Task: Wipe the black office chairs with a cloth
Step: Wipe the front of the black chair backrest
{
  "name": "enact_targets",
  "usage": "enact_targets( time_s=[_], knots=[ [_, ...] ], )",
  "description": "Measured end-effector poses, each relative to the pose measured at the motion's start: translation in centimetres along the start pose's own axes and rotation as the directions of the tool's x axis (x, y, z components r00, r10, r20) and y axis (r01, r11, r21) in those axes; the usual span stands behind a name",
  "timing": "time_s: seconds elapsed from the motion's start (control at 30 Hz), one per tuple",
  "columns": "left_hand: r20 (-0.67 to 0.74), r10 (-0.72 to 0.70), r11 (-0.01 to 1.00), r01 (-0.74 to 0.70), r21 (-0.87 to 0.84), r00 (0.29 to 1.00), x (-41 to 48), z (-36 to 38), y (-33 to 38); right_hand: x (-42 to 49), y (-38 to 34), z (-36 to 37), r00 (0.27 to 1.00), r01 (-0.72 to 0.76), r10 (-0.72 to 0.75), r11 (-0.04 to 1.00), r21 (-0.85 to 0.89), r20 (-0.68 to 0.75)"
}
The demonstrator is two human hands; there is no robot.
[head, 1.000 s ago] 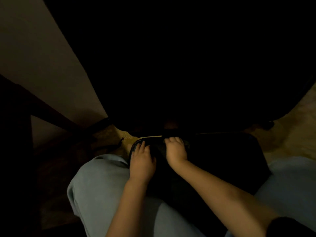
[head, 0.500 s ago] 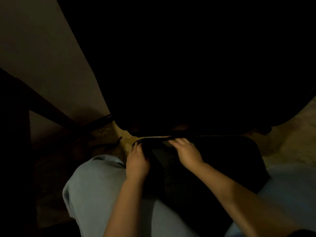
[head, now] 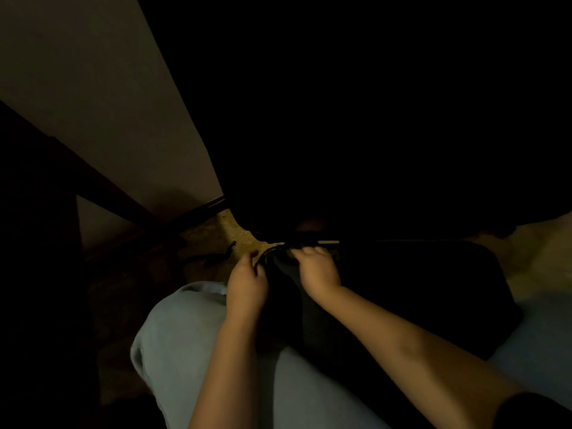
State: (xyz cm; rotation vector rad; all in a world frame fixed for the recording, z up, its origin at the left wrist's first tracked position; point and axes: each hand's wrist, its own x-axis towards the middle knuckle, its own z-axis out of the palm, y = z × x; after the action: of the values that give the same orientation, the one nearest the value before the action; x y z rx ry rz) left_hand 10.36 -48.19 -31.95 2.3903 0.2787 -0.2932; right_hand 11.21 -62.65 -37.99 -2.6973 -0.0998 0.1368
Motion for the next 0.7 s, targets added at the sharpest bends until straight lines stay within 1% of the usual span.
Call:
enact_targets(
  time_s=[0.07, 0.1, 0.2, 0.23, 0.33, 0.4, 0.43, 0.5, 0.57, 0.6, 0.63, 0.7],
  knots=[
    [-0.001, -0.065, 0.997, 0.065, -0.046, 0.998, 0.2, 0.1, -0.1, 0.9, -2.1, 0.5, 0.99, 0.006, -0.004, 1.0, -0.015, 0.138],
    [0.001, -0.081, 0.996, 0.081, -0.048, 0.997, 0.2, 0.3, -0.1, 1.1, -2.6, 0.8, 0.983, 0.031, -0.029, 0.999, -0.012, 0.179],
    [0.005, -0.089, 0.995, 0.089, -0.041, 0.996, 0.2, 0.7, 0.3, 0.2, -2.6, 1.3, 0.96, 0.159, -0.156, 0.987, 0.008, 0.233],
    [0.013, -0.094, 0.995, 0.094, -0.039, 0.996, 0.3, 1.0, 0.4, -0.6, -2.3, 1.5, 0.949, 0.18, -0.177, 0.984, 0.014, 0.259],
    [0.059, -0.074, 0.997, 0.075, -0.013, 0.995, 0.7, 2.1, 0.4, -3.2, -0.4, 1.5, 0.895, 0.322, -0.301, 0.947, -0.009, 0.328],
    [0.081, -0.035, 0.999, 0.033, 0.017, 0.996, 0.8, 3.1, 0.5, -4.8, 1.5, 0.3, 0.855, 0.435, -0.396, 0.899, -0.047, 0.335],
    [0.082, -0.001, 1.0, -0.001, 0.03, 0.997, 0.7, 3.6, 0.7, -5.3, 2.9, -0.2, 0.876, 0.395, -0.365, 0.918, -0.032, 0.316],
    [0.082, 0.083, 0.992, -0.089, 0.084, 0.993, 0.6, 4.6, 1.1, -5.9, 6.3, -1.5, 0.933, 0.31, -0.295, 0.95, -0.042, 0.205],
    [0.098, 0.156, 0.972, -0.17, 0.16, 0.983, 0.4, 5.6, 1.4, -7.1, 10.0, -3.3, 0.979, 0.167, -0.162, 0.985, -0.037, 0.124],
    [0.11, 0.191, 0.96, -0.21, 0.188, 0.975, 0.4, 6.2, 1.5, -8.0, 12.2, -4.2, 0.995, 0.079, -0.077, 0.997, -0.026, 0.06],
    [0.122, 0.228, 0.945, -0.249, 0.211, 0.966, 0.3, 6.8, 1.6, -9.0, 14.6, -5.2, 0.999, -0.029, 0.028, 0.999, -0.015, -0.02],
    [0.148, 0.292, 0.914, -0.321, 0.248, 0.945, 0.0, 8.1, 1.9, -11.2, 19.2, -7.3, 0.962, -0.242, 0.24, 0.97, 0.005, -0.132]
  ],
)
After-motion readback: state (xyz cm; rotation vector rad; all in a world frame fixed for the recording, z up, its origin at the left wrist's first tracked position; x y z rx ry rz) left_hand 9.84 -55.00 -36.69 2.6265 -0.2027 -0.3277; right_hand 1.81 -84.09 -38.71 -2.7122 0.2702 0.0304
